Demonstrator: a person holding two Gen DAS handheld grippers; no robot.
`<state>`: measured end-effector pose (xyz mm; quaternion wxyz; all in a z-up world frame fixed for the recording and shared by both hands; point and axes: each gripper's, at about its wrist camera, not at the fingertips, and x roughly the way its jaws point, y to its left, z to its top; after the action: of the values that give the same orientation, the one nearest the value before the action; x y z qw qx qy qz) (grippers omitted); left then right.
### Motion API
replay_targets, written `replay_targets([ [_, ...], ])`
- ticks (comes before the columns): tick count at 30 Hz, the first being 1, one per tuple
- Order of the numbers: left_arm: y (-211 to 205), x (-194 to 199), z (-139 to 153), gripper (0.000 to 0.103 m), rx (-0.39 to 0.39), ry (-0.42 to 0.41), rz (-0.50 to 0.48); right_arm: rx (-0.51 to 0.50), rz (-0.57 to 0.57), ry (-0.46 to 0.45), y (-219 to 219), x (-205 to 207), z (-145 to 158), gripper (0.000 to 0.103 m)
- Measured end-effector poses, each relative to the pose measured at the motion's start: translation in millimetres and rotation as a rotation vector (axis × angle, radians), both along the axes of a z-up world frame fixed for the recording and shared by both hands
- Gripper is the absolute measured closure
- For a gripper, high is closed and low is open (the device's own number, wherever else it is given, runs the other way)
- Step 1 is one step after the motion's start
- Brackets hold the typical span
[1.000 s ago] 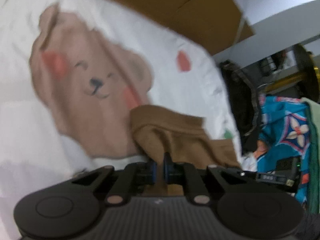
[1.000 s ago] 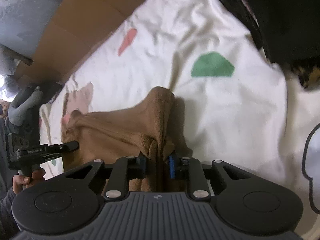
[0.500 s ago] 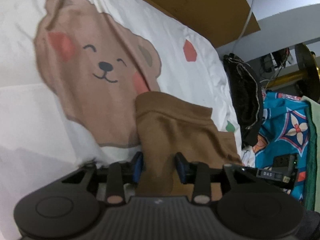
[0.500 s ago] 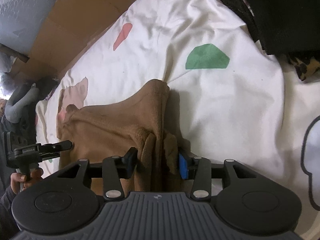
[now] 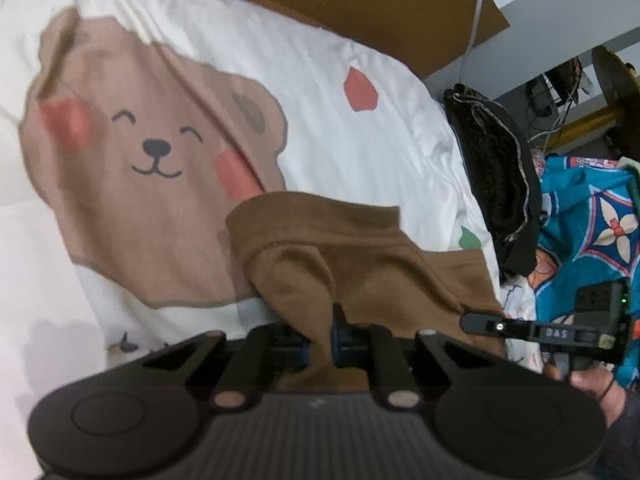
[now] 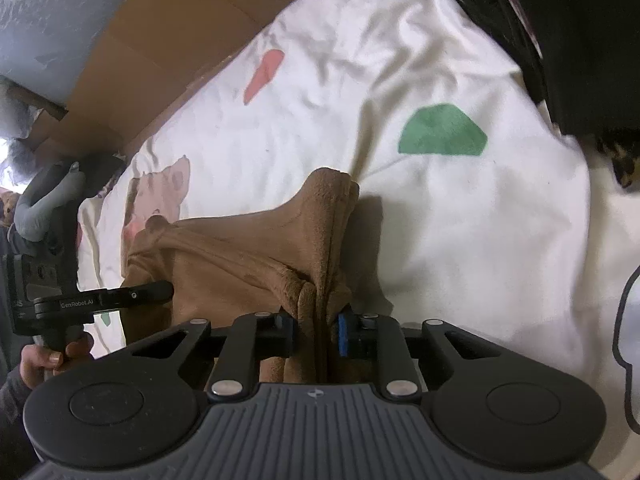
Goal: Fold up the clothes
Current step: 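Lift the pinched shirt end with both grippers and fold it over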
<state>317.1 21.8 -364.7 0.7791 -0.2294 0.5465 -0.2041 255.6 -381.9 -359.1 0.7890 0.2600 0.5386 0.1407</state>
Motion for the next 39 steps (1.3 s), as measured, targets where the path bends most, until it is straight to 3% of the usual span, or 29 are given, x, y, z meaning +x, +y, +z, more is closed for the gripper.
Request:
replay_targets([
  [21, -16, -71, 107, 0.094, 0.159, -0.124, 0.080, -0.011, 0.014, -0.185, 27, -61, 98, 0.087],
  [39, -21, -158, 223, 0.095, 0.147, -0.279, 0.104, 0.028, 0.095, -0.325, 25, -137, 196, 0.087],
])
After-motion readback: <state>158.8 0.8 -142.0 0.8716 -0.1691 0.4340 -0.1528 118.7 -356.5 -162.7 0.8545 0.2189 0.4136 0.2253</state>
